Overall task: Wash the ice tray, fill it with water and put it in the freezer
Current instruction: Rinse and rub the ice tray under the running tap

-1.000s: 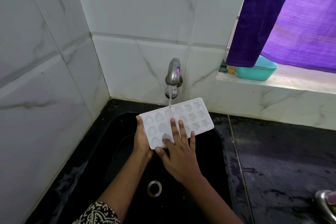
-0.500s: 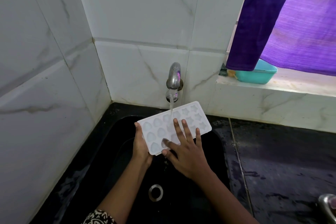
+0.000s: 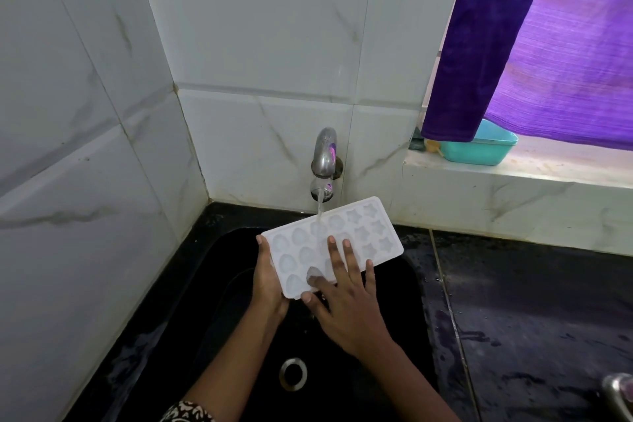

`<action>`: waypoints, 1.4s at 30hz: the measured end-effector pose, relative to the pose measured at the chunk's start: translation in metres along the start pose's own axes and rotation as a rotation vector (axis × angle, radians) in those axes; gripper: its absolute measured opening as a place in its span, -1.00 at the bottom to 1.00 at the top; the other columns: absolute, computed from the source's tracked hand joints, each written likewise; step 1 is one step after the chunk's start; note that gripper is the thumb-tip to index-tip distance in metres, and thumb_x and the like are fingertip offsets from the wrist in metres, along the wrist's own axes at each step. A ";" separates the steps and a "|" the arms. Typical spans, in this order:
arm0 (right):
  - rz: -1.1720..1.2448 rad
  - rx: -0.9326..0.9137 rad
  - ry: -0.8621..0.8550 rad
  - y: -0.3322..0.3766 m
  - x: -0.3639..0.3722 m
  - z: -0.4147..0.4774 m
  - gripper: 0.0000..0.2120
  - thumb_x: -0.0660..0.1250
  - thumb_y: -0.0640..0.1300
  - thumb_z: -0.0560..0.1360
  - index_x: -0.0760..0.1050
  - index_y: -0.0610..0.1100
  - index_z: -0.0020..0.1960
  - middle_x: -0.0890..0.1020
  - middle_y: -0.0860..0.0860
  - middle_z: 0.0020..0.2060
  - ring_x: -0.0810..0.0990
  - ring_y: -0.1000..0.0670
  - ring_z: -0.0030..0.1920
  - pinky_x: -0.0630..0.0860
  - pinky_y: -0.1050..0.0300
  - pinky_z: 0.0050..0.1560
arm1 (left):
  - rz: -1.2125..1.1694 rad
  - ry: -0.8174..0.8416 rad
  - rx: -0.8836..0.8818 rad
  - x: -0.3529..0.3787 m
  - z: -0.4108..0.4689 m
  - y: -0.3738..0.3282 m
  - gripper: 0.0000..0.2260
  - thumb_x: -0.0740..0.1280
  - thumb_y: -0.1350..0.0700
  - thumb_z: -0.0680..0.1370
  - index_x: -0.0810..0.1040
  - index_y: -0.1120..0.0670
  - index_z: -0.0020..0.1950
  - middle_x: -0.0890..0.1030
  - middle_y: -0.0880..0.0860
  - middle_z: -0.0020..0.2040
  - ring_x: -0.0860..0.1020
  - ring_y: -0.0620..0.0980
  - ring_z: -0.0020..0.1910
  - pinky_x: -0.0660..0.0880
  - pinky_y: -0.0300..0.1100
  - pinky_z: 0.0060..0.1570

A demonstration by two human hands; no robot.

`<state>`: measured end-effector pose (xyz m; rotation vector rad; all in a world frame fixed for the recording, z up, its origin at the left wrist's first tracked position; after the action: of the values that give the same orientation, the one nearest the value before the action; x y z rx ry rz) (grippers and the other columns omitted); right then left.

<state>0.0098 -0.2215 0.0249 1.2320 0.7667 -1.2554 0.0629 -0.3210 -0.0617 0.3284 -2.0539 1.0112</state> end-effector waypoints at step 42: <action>0.032 0.121 0.018 0.011 -0.008 -0.004 -0.46 -0.15 0.31 0.54 0.43 0.04 0.19 -0.35 0.09 0.48 -0.53 0.08 0.41 -0.49 -0.05 0.35 | 0.004 -0.020 -0.016 0.009 -0.008 0.004 -0.25 0.04 -0.44 0.49 0.50 0.15 0.30 0.63 0.24 0.19 0.63 0.24 0.12 0.52 0.10 0.08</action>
<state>0.0194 -0.2167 0.0346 1.3496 0.6899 -1.2813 0.0591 -0.3113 -0.0545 0.3270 -2.0806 0.9970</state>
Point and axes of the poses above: each hand's wrist, its own z-axis towards the middle knuckle, its own x-axis out of the palm, y = z × x, the point moved 10 cm from there along z, towards the middle knuckle
